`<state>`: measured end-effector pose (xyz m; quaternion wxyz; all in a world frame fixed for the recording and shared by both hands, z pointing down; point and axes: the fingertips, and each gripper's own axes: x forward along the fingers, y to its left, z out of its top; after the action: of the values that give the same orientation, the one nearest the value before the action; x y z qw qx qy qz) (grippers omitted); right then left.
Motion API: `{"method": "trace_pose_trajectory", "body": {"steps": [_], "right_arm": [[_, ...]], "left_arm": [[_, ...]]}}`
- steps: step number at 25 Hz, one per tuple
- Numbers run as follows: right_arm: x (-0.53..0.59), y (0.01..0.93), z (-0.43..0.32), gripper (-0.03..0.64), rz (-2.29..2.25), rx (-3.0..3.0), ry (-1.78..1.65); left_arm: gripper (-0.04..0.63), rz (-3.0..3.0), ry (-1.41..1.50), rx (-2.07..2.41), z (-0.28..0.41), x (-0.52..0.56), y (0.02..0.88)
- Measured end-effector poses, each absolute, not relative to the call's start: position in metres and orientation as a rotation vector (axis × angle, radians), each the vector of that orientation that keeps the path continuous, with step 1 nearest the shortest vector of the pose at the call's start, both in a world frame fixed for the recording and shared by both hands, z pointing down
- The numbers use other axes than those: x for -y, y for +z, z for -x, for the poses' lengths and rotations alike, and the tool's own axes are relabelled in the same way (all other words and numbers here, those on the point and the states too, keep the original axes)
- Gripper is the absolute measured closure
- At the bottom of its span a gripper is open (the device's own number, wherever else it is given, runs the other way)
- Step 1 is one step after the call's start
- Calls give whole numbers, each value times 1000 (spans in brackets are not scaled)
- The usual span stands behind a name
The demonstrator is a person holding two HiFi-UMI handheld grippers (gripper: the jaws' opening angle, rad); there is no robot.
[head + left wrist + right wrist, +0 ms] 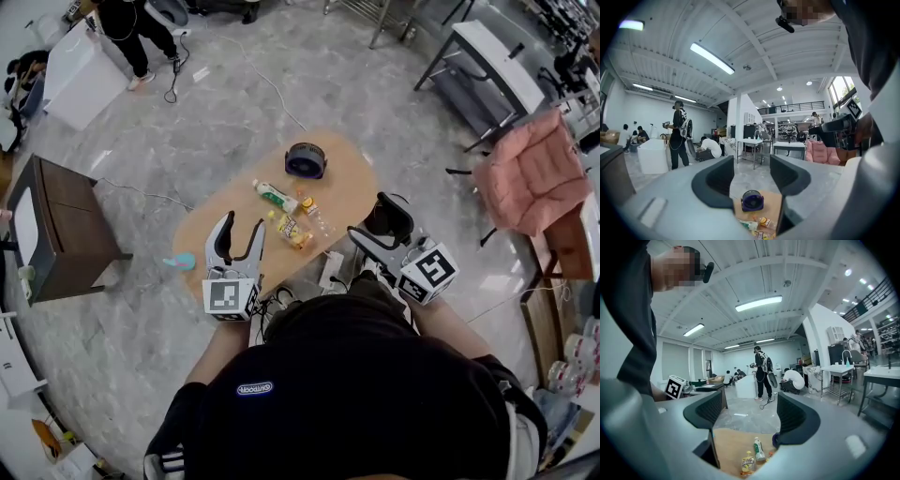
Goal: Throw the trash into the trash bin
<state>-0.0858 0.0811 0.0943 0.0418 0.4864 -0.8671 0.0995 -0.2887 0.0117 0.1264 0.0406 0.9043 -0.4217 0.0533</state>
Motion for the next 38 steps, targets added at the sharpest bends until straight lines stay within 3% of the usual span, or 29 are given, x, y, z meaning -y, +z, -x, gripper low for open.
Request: {"method": "trace_pose_trajectory", "body": {"steps": [14,32,38], "right_arm": [[-28,136,-46,241,-1241,2815,429],[1,191,79,232,-1149,2728,369],[-4,236,86,216,-1148,2647,463]], "left_arm": [[348,-2641,241,1610,149,-17,117],[348,-2449,395,1675,293,-32,176],[348,-2382,508,1586,314,-44,210]]}}
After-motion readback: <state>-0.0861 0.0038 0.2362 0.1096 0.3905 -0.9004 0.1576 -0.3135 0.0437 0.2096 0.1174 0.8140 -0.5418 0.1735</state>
